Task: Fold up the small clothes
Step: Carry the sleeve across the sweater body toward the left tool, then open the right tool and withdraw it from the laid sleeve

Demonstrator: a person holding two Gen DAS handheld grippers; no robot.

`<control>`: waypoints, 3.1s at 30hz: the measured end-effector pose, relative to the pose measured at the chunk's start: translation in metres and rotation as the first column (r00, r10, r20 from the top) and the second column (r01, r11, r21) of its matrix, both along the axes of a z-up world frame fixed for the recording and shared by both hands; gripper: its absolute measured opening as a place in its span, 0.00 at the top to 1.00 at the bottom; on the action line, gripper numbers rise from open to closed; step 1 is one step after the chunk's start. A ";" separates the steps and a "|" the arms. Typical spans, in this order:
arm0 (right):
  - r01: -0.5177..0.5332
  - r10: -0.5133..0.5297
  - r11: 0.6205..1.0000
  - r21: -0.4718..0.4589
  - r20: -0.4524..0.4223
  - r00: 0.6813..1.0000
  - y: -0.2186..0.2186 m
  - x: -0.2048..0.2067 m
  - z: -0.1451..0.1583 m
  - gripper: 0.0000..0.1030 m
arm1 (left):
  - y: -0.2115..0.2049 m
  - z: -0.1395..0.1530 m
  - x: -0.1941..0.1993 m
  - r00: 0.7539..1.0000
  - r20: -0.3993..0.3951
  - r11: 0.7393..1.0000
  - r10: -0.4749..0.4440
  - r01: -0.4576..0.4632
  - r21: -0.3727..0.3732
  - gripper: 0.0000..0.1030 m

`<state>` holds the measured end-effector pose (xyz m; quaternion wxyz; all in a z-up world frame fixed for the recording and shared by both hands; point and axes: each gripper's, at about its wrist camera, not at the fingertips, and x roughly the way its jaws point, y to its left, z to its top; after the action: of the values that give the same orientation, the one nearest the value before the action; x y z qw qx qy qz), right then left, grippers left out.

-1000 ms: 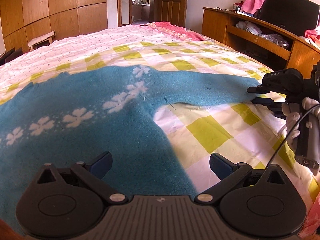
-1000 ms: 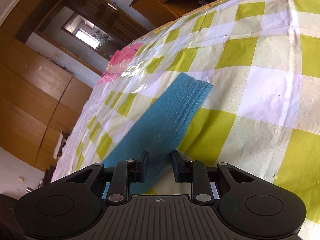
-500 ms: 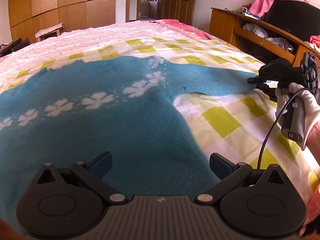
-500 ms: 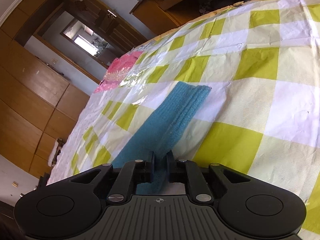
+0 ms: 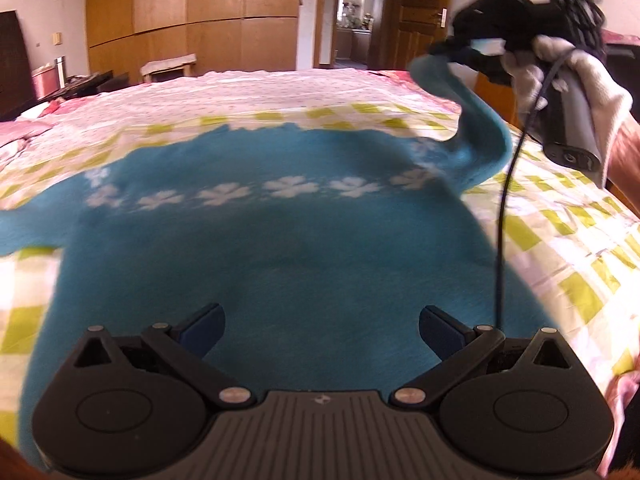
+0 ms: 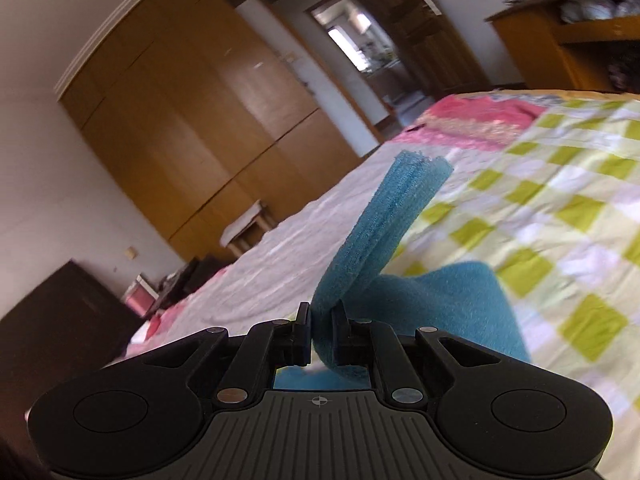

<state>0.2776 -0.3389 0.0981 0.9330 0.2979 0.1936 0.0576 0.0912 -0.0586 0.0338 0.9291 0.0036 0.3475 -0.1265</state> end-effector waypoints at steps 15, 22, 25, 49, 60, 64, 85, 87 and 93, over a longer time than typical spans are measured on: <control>-0.378 0.304 0.741 -0.555 -0.224 0.926 0.291 0.016 -0.091 0.90 | 0.114 -0.025 -0.014 0.980 0.013 0.973 0.198 -0.194 -0.123 0.00; -0.381 0.310 0.590 -0.712 -0.235 0.921 0.320 0.003 -0.109 0.86 | 0.130 -0.032 -0.008 0.977 0.034 0.970 0.209 -0.202 -0.137 0.00; -0.387 0.332 0.542 -0.746 -0.234 0.914 0.324 -0.002 -0.109 0.83 | 0.135 -0.035 -0.007 0.979 0.030 0.969 0.203 -0.196 -0.151 0.00; -0.053 -0.188 0.706 -0.706 -0.260 0.947 0.144 0.040 -0.102 0.86 | 0.132 -0.046 -0.009 0.981 0.035 0.975 0.190 -0.184 -0.122 0.00; -0.163 0.014 0.718 -0.676 -0.220 0.975 0.201 0.006 -0.083 0.78 | 0.132 -0.046 -0.013 0.981 0.050 0.979 0.186 -0.180 -0.097 0.00; -0.224 0.025 0.706 -0.671 -0.293 0.956 0.213 0.010 -0.095 0.79 | 0.129 -0.048 -0.014 0.984 0.050 0.984 0.171 -0.167 -0.066 0.00; -0.329 0.185 0.785 -0.524 -0.309 0.933 0.208 -0.087 -0.089 0.78 | 0.120 -0.057 -0.018 0.986 0.054 0.987 0.158 -0.160 0.022 0.00; -0.323 0.176 0.789 -0.523 -0.312 0.934 0.204 -0.095 -0.093 0.78 | 0.120 -0.058 -0.019 0.986 0.057 0.987 0.159 -0.161 0.026 0.00; -0.340 0.187 0.791 -0.508 -0.329 0.926 0.201 -0.116 -0.107 0.78 | 0.120 -0.057 -0.020 0.984 0.047 0.985 0.170 -0.172 0.022 0.00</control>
<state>0.1620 -0.1382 -0.0086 0.9274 -0.0119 0.3631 0.0895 0.0716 0.0614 -0.0228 0.9440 -0.0114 0.3272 -0.0417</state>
